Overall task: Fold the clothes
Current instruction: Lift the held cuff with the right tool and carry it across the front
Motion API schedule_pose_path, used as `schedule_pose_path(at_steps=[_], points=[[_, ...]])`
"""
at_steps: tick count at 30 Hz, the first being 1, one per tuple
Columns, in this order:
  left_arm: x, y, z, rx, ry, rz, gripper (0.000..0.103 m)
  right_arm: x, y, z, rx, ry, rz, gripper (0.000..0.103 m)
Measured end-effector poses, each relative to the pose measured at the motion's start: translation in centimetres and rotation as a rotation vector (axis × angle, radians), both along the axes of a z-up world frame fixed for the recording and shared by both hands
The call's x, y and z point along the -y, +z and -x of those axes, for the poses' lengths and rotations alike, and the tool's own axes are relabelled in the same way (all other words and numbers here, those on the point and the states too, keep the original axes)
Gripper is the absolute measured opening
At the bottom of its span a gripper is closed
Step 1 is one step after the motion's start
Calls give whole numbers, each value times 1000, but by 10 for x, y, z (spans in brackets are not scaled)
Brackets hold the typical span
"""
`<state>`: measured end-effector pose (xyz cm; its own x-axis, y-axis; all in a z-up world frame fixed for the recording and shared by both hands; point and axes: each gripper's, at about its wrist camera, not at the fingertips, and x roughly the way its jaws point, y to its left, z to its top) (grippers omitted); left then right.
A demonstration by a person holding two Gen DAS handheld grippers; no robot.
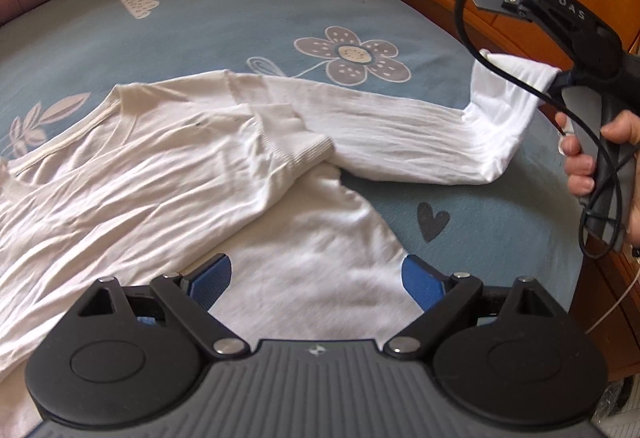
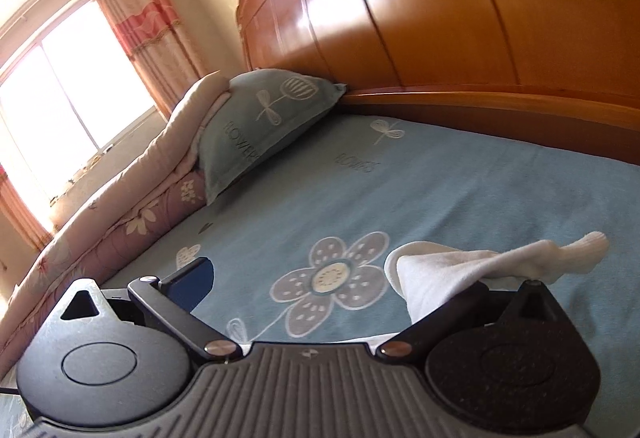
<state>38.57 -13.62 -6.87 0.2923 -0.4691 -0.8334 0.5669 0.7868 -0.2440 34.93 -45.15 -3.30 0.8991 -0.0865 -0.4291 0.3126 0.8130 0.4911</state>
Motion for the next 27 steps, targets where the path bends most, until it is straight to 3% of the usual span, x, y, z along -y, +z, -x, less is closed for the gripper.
schedule_pose_path(at_steps=[16,27], points=[[-88,-9,8,-31,-63,-88,92,-101,13,-63,9,154,80,103],[-146,-10,10,-54,1,-79,92,-168,18,-98,21,262,129,103]])
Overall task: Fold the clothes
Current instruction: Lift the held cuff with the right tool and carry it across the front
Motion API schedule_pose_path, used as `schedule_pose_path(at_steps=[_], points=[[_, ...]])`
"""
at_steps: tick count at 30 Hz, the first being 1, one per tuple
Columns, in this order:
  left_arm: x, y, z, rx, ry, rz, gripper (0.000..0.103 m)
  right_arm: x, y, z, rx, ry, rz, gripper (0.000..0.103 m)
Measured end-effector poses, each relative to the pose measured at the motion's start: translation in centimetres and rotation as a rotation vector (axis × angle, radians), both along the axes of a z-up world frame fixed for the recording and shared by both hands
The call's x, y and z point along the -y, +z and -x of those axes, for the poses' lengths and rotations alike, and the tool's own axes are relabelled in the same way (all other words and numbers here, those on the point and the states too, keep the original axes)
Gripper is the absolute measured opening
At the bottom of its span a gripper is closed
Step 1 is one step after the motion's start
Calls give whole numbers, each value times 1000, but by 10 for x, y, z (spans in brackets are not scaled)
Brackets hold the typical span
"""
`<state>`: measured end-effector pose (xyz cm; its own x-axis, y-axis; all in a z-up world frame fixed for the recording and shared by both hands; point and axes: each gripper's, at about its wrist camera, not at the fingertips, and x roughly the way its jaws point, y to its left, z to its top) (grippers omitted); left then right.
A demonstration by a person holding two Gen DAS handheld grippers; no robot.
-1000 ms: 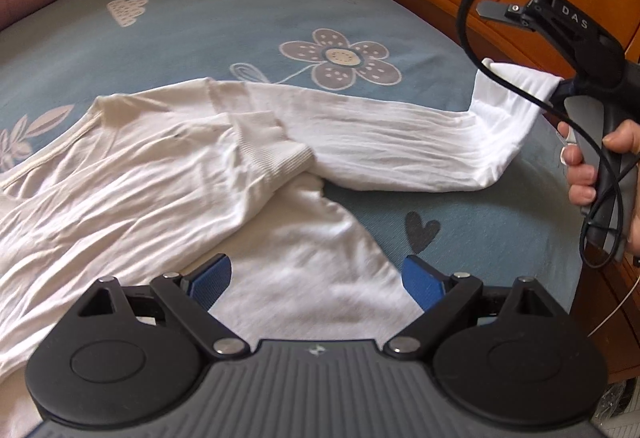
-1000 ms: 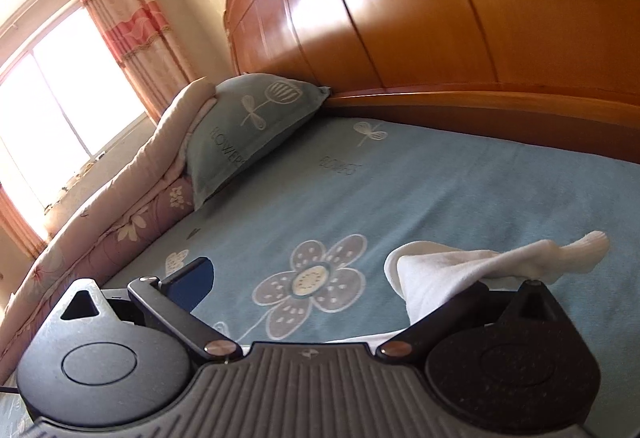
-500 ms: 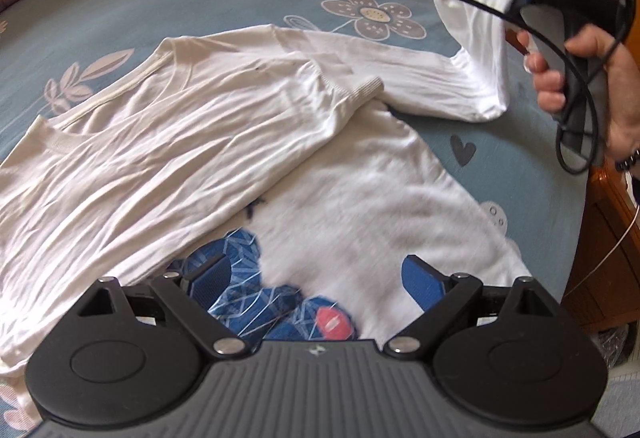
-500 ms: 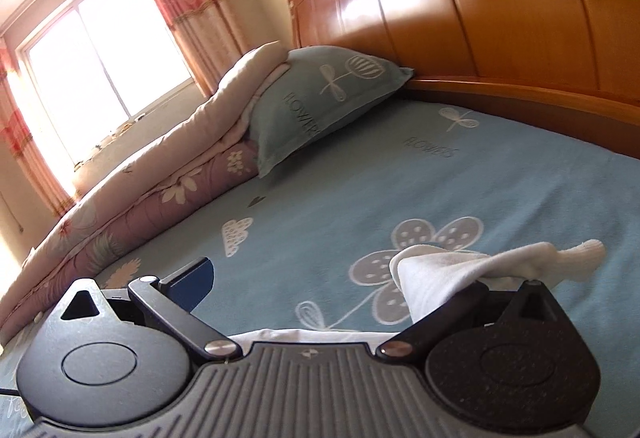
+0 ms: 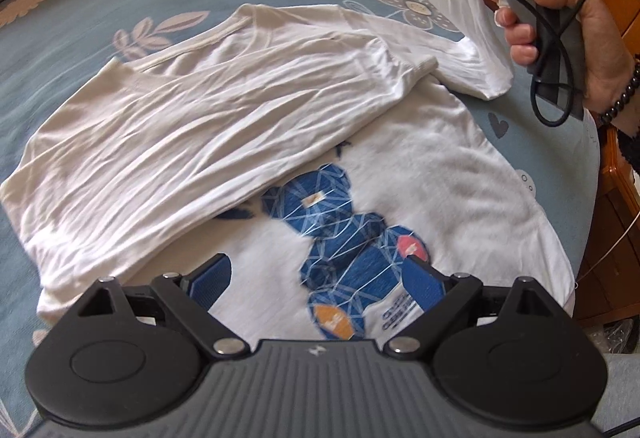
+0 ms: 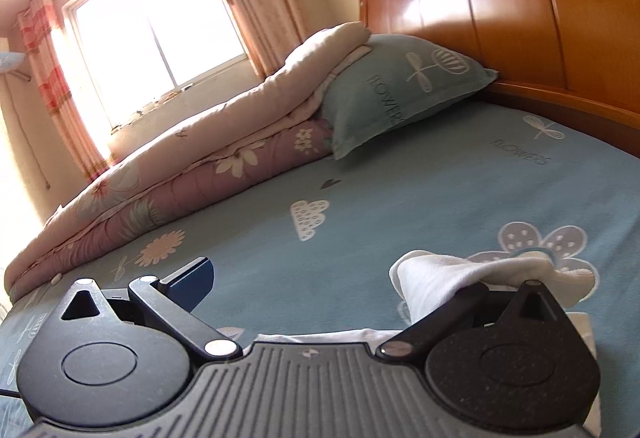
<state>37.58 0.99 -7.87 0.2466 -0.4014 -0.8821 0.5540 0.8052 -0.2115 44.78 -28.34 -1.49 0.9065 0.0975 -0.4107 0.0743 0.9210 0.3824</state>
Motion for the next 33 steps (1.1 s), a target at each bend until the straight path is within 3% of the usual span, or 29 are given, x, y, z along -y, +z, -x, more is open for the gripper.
schedule_pose_path(at_steps=[9,23,33], points=[[-31,-2,4,1,37,8,92,-55,1,-18,12,113,60,103],[-52,-4,6,-22,100,42,92,-116,18,-29,64,260,74,103],[-59,-9,18,-44,124,44,92,-172,13,-26,53,535,160,103]])
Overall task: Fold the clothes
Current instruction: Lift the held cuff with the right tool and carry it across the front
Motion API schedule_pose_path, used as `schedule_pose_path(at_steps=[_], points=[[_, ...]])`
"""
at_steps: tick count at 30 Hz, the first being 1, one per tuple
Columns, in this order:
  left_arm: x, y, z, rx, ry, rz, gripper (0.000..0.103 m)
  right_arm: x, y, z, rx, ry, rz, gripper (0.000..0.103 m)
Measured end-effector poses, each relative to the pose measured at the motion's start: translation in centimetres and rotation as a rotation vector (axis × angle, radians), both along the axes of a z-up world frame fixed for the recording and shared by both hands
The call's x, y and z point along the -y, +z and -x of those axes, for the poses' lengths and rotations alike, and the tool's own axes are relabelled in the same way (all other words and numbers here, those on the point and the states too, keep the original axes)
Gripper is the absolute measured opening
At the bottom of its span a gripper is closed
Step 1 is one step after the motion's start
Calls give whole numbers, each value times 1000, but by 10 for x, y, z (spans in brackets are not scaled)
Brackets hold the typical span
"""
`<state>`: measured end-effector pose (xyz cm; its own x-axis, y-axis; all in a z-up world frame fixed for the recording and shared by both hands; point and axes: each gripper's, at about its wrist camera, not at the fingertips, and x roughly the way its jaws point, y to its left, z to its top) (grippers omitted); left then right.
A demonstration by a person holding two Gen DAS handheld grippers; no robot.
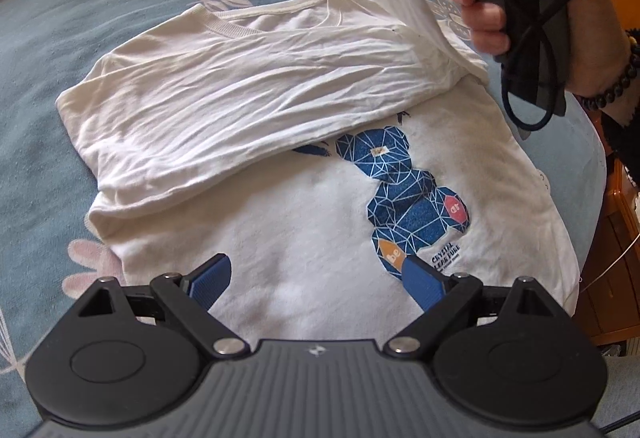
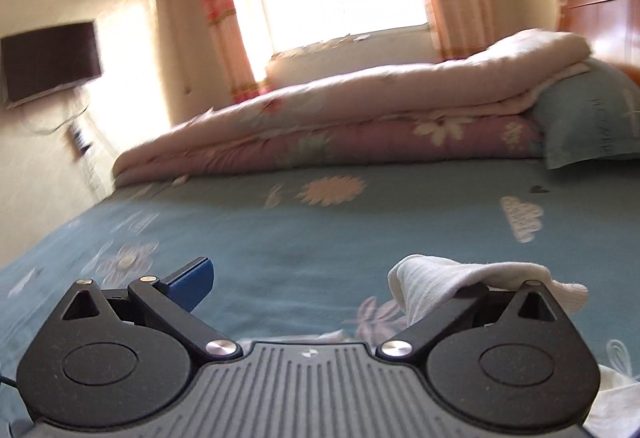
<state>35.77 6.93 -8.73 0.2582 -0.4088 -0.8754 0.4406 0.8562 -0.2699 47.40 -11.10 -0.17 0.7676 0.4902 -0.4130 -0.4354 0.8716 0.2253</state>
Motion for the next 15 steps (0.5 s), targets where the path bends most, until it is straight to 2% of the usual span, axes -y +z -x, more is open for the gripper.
schedule_pose_path(at_steps=[6,15], points=[[-6,-2,6,-5,24,6,92,-31,-16,6,-50,139,90,103],[-19,-8,12,-16,60,7,92,-63,-32,14,-87,275,174,103]])
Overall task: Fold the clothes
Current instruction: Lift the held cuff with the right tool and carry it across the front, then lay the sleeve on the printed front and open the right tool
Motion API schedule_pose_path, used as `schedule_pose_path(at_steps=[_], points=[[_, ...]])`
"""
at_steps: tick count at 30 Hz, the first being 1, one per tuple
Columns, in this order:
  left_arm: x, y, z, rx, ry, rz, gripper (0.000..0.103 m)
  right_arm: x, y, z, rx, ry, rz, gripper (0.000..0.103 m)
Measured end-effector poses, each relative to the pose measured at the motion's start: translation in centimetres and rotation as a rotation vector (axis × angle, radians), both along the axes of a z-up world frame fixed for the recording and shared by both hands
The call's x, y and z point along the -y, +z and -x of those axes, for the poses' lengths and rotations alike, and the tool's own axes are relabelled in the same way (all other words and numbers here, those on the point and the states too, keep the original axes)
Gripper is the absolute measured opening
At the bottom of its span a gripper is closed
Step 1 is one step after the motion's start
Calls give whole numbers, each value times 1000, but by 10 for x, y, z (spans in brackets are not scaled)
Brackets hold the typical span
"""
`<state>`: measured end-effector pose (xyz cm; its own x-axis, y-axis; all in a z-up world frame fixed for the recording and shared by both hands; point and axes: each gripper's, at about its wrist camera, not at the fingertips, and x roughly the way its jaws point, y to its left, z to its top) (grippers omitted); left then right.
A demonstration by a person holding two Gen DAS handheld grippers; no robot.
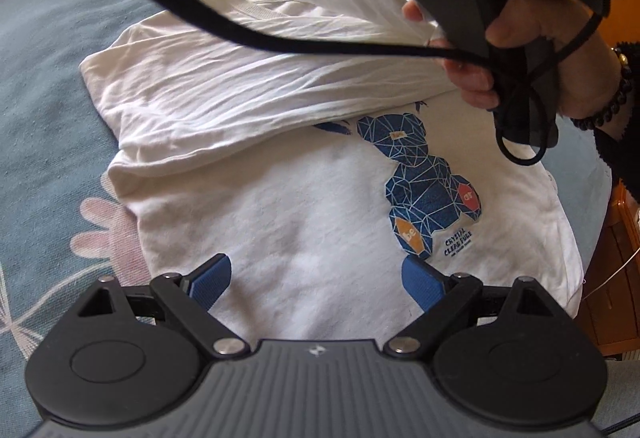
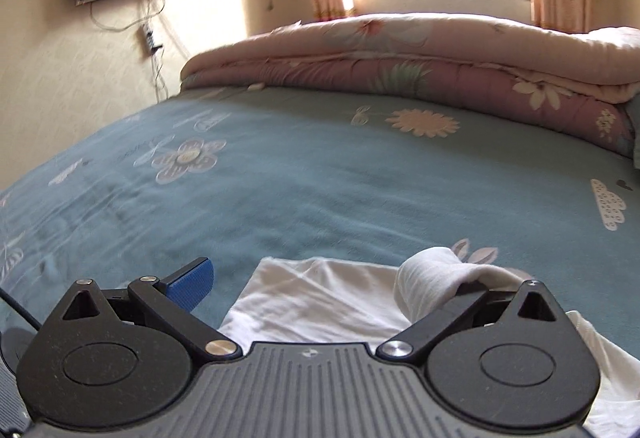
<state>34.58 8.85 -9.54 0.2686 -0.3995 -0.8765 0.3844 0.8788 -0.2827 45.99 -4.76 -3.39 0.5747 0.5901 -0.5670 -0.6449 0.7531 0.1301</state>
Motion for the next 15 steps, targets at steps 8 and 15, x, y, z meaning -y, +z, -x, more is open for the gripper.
schedule_pose_path(at_steps=[8,15], points=[[-10,-8,6,-6,23,7,92,-29,-35,2,-95,105,89,103],[-14,-11,11,-1,34,23,92,-27,-48,8,-181,87,123,103]])
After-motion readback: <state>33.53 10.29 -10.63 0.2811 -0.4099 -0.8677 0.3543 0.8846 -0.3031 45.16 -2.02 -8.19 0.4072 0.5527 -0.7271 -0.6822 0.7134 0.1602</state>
